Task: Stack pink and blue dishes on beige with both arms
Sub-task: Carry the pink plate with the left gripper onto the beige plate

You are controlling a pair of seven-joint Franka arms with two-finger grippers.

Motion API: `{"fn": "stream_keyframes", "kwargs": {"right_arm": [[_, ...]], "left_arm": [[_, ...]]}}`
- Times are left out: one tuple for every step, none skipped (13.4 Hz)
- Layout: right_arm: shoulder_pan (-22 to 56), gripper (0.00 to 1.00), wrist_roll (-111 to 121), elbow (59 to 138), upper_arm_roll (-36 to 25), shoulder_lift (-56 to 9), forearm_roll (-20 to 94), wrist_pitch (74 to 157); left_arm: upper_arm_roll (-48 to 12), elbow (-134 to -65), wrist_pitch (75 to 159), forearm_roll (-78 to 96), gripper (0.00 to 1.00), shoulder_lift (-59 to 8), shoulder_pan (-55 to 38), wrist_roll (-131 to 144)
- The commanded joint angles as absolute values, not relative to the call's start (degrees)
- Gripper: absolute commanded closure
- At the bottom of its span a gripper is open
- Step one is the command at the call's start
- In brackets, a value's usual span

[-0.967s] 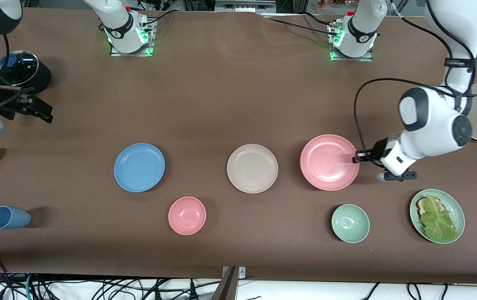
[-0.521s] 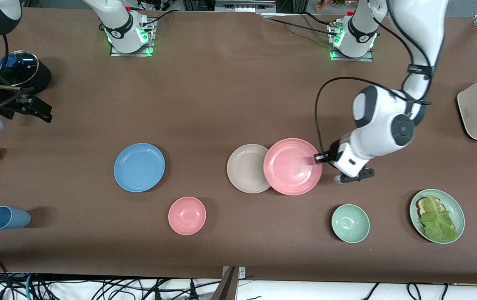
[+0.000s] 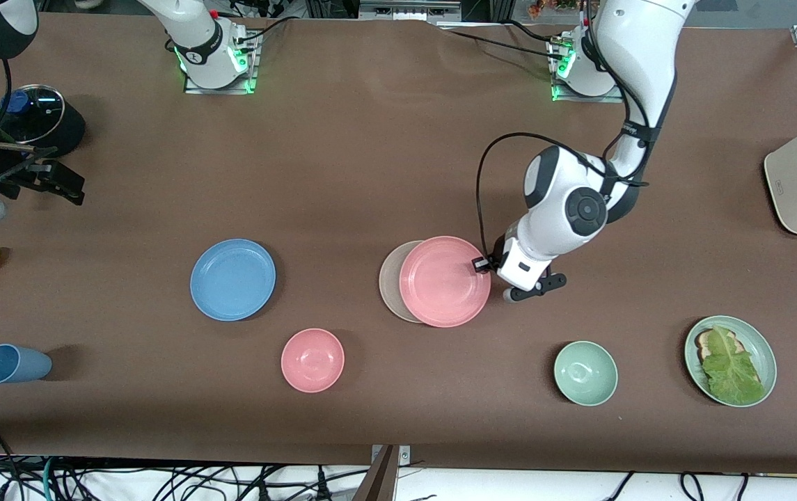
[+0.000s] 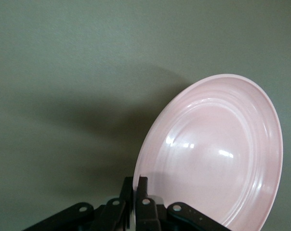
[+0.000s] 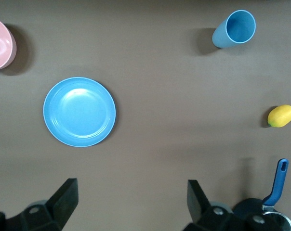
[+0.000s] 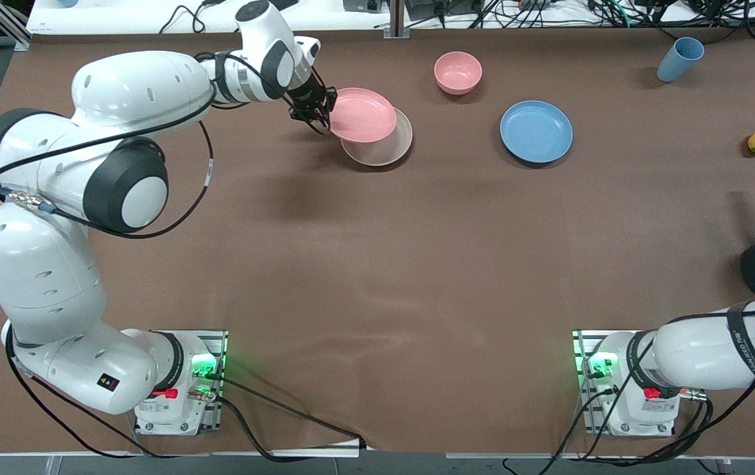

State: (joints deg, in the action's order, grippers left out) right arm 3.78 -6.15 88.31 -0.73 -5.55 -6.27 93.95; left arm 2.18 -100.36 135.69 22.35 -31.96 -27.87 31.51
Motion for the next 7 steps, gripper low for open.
{"fn": "stream_keyframes", "kwargs": {"right_arm": [[3.69,0.0,-6.42,87.1,-0.35,-5.89,-7.38,93.34],[3.69,0.0,-6.42,87.1,-0.35,-5.8,-7.38,93.17],[3.69,0.0,-6.42,87.1,-0.35,-5.89,-7.38,93.16],[3.69,0.0,-6.42,87.1,-0.35,-5.89,-7.38,93.16],[3.69,0.0,-6.42,87.1,-0.35,-5.89,-7.38,93.16],[3.78,0.0,-6.42,87.1,-0.35,-5.89,-7.38,93.08],[3.69,0.0,-6.42,87.1,-0.35,-5.8,-7.38,93.08]], "left_arm": [[3.08,-98.61,137.72,18.82,1.0,-34.1,-30.4,36.89],[3.08,-98.61,137.99,17.85,1.0,-34.36,-31.19,38.13],[3.08,-98.53,138.42,17.58,1.0,-34.71,-31.29,38.84],[3.08,-98.53,139.21,17.49,1.0,-35.06,-31.55,39.11],[3.08,-98.53,139.91,17.49,1.0,-35.59,-31.64,39.11],[3.08,-98.53,140.18,17.58,1.0,-35.86,-31.81,39.11],[3.08,-98.53,140.19,17.58,1.0,-35.86,-31.9,39.11]]}}
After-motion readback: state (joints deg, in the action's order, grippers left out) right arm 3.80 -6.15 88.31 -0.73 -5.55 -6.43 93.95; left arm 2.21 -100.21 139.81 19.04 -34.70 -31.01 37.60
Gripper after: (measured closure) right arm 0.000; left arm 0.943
